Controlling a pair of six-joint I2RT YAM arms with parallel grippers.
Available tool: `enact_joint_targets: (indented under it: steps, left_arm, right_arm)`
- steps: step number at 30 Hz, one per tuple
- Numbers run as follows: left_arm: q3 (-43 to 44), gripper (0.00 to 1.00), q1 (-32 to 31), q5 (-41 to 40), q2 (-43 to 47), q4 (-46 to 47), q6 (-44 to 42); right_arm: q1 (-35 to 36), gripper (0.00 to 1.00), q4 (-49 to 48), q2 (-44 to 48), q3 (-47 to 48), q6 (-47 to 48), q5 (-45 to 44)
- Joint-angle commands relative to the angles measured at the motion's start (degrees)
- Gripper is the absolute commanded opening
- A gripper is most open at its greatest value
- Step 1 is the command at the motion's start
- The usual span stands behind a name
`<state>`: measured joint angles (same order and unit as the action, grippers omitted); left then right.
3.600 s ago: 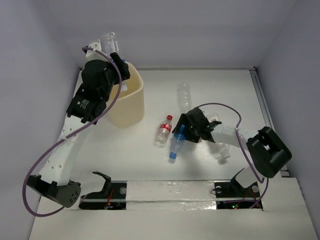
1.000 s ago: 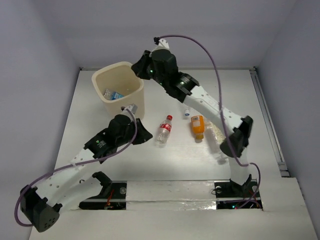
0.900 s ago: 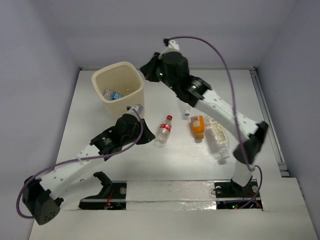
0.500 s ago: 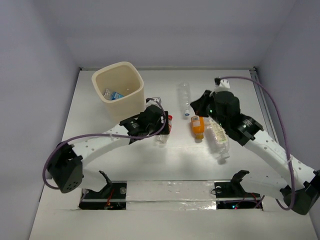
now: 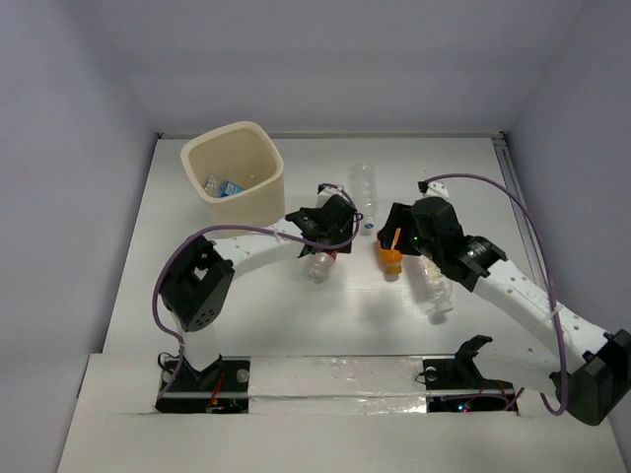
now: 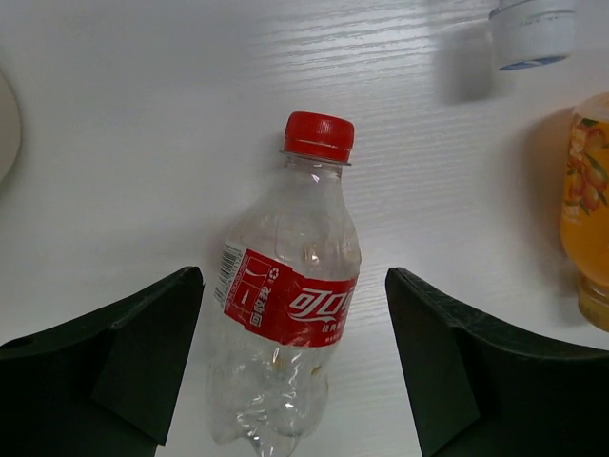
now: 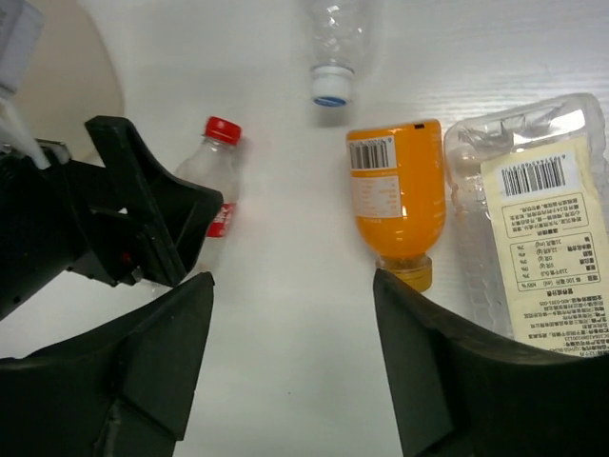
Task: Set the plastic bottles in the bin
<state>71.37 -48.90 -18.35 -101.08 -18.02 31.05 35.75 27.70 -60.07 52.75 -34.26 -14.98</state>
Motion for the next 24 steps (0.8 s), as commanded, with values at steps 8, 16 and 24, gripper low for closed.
enact_joint_targets:
  steps: [8, 16, 24]
  left_arm:
    - [1.7, 0.74, 1.1, -1.8, -4.4, -0.4, -1.8]
    - [-5.1, 0.54, 1.1, -0.9, -1.1, 3.8, 0.4]
    - [-12.4, 0.45, -0.1, 1.6, 16.0, 5.5, 3.8]
  right_arm:
    - [-4.6, 0.85, -0.1, -13.0, 5.8, 7.0, 2.9]
    - [-7.0, 0.84, -2.0, -21.1, 7.2, 9.4, 2.9]
    - [-7.0, 0.84, -2.8, -28.5, 8.7, 10.7, 0.9]
